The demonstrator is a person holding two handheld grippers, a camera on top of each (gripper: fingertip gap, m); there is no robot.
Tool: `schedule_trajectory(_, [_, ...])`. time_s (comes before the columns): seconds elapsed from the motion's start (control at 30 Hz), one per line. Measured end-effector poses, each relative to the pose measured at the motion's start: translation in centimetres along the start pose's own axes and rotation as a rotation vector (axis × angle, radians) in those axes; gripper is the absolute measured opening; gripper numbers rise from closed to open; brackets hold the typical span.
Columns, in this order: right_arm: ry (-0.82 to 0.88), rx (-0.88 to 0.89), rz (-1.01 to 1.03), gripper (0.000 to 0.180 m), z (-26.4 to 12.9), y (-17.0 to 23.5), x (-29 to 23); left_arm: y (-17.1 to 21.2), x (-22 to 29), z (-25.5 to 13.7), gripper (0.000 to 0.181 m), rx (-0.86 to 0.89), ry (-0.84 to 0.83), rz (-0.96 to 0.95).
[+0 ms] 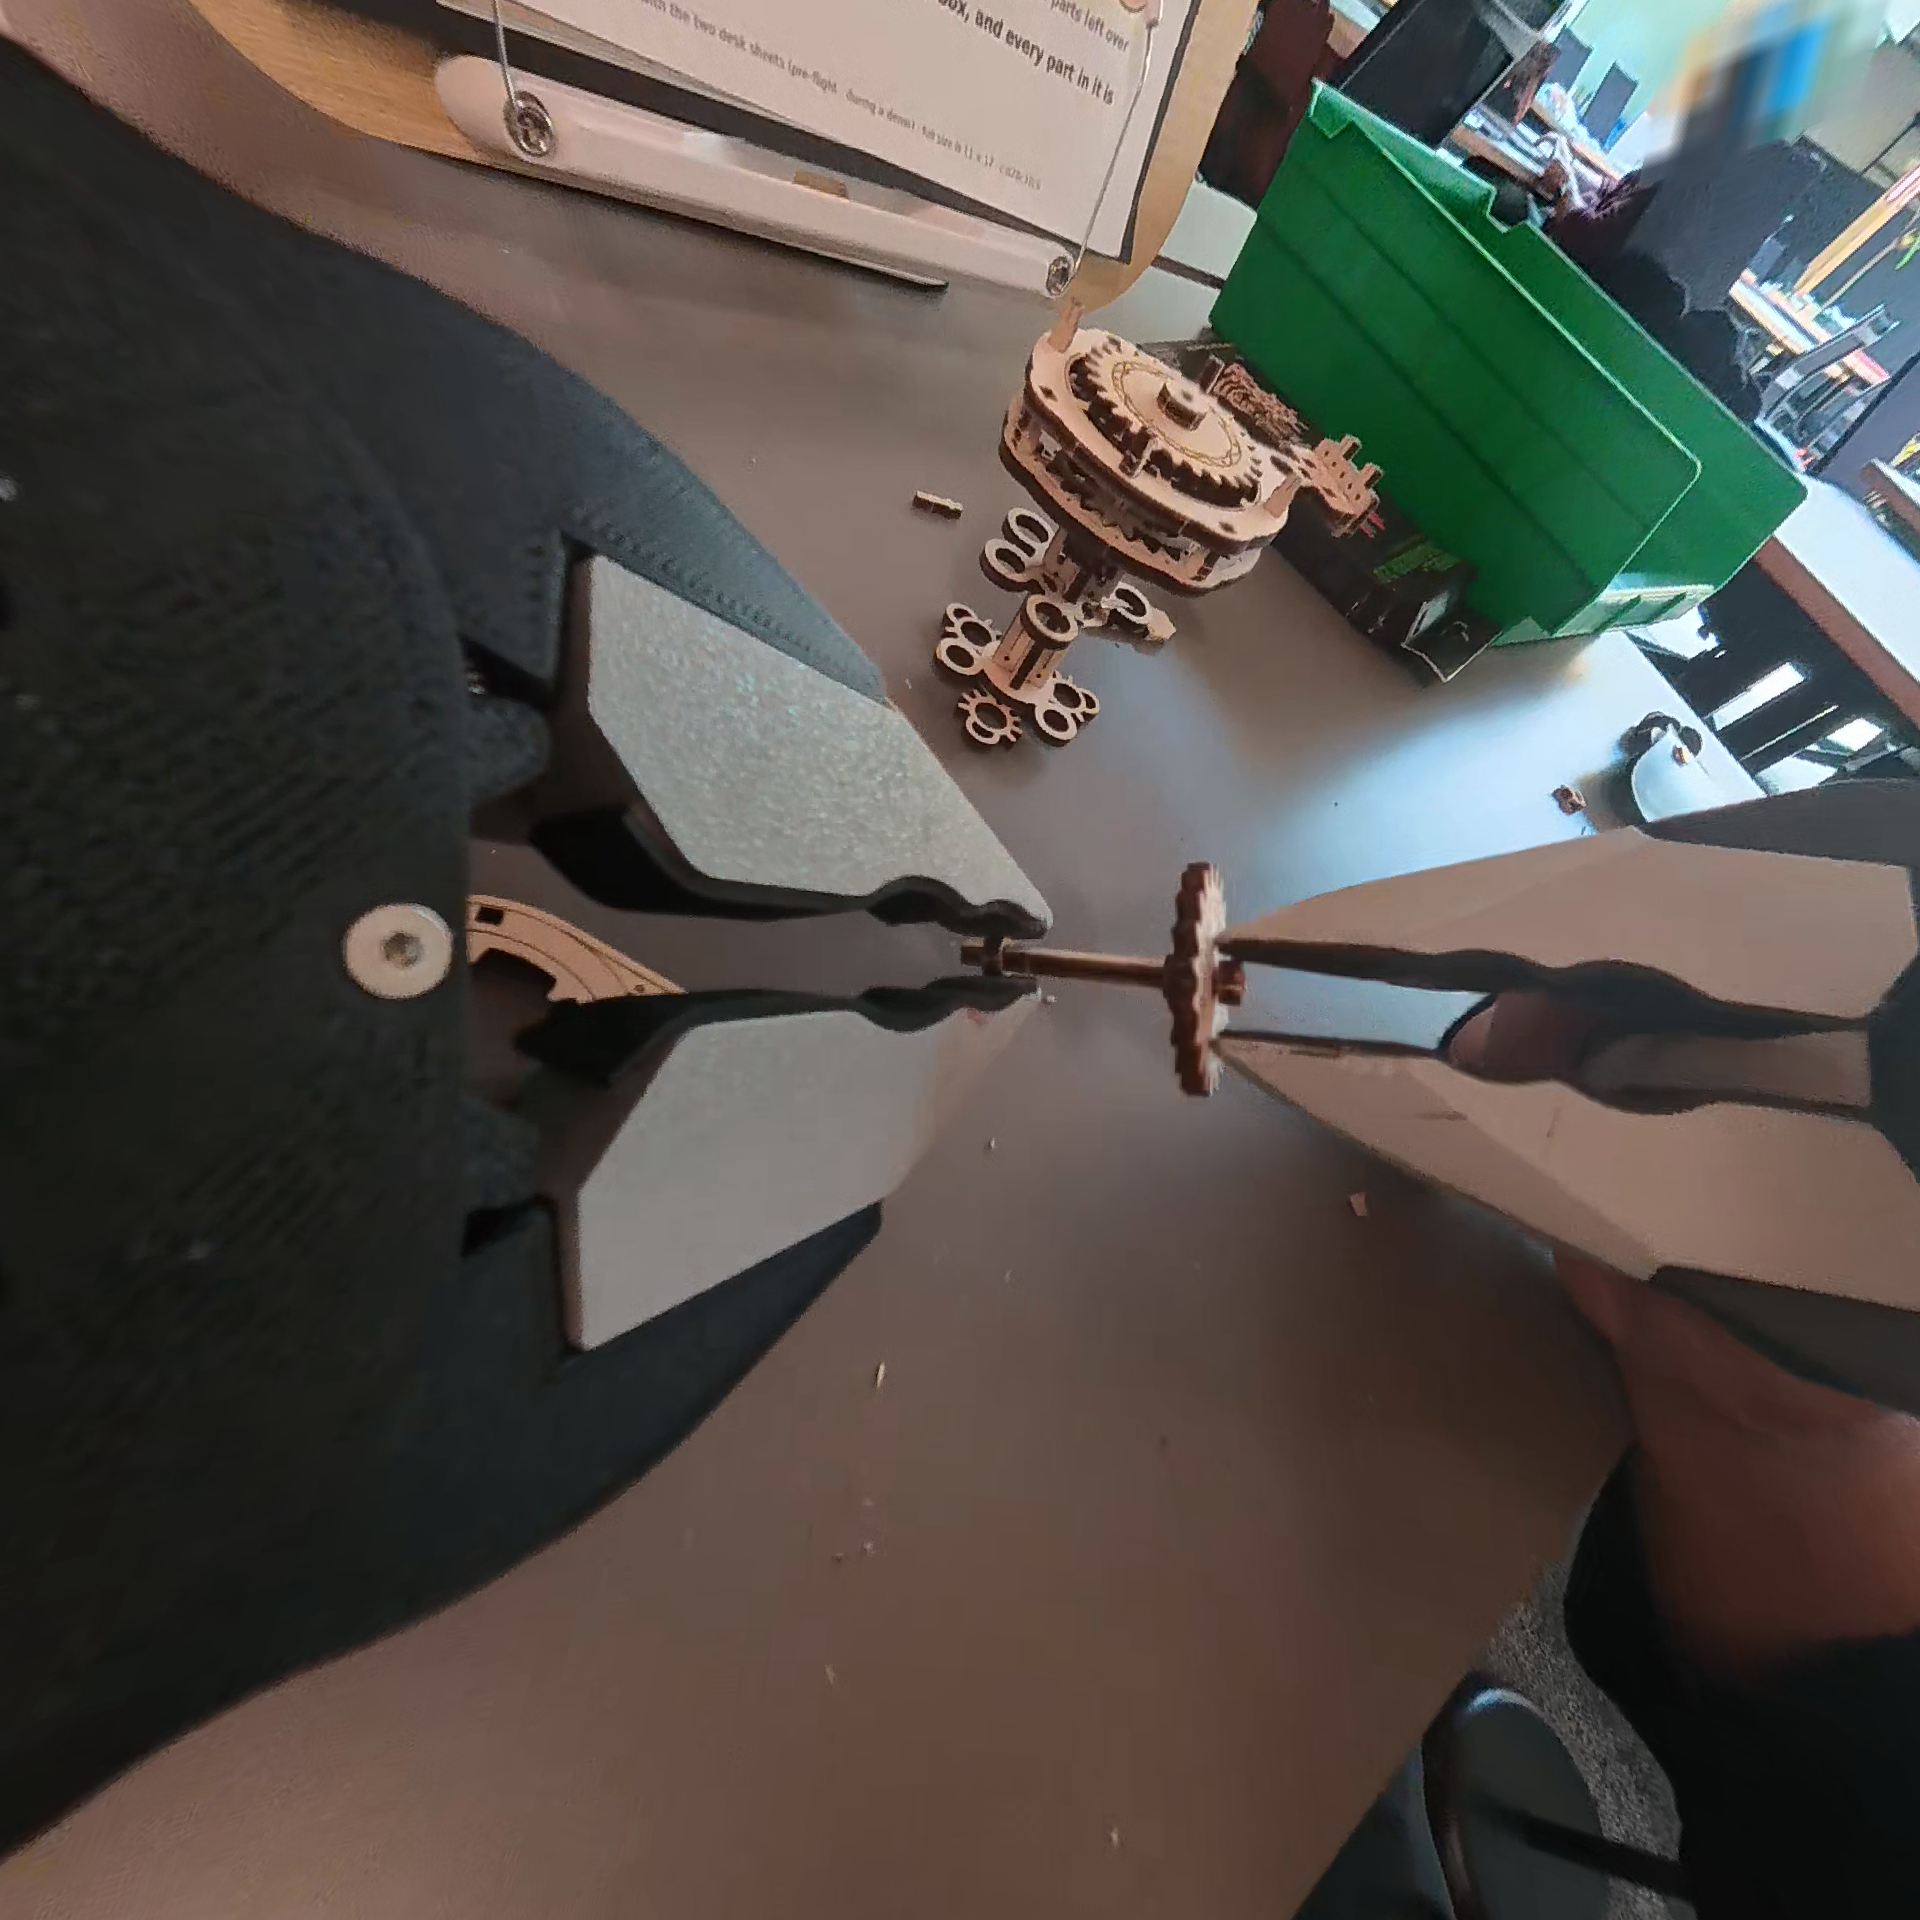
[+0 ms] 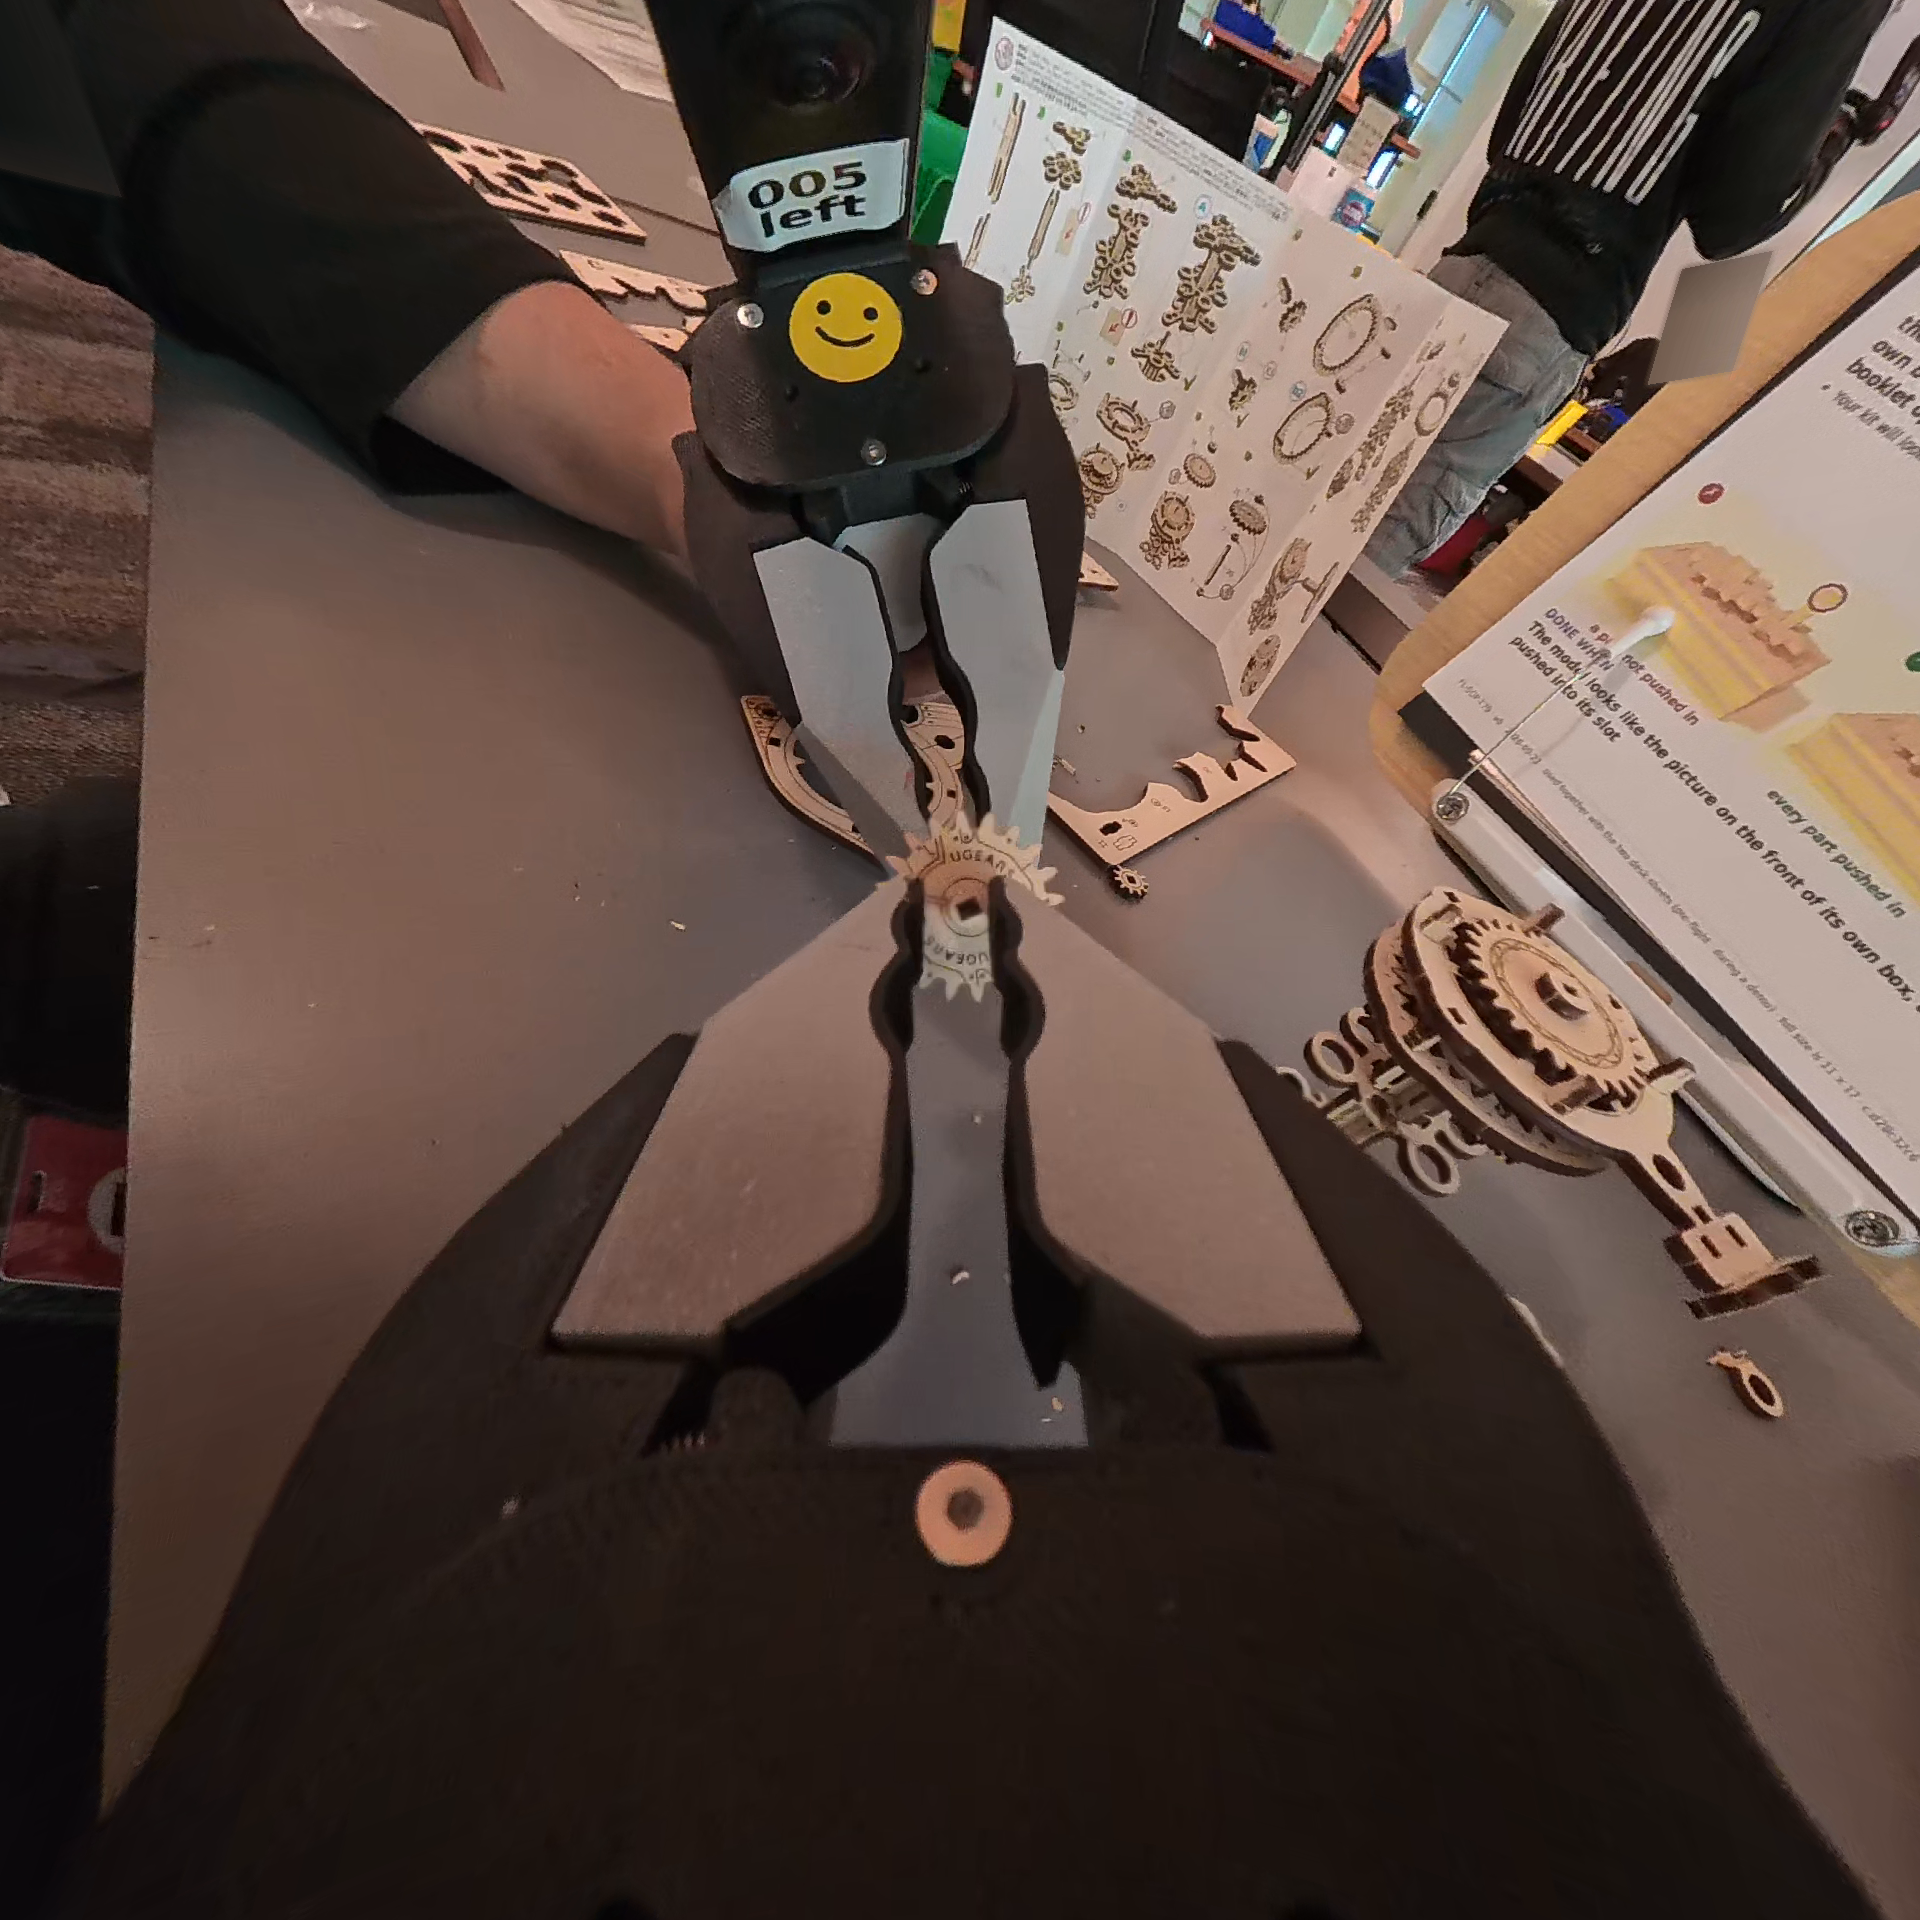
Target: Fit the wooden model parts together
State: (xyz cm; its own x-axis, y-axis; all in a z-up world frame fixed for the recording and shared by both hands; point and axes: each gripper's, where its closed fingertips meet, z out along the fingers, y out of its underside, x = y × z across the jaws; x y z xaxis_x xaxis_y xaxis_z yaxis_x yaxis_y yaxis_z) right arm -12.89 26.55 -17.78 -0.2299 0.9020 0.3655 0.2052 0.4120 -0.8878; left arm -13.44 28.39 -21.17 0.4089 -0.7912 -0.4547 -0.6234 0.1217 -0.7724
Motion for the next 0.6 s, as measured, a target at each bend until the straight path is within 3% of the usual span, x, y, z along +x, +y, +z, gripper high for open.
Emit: schedule_trajectory(0.6, [-0.001,-0.068,-0.06,0.003,0.8,1.2,-0.3,1.4,0.7,0.5,0.004,-0.11,0.028,-0.008])
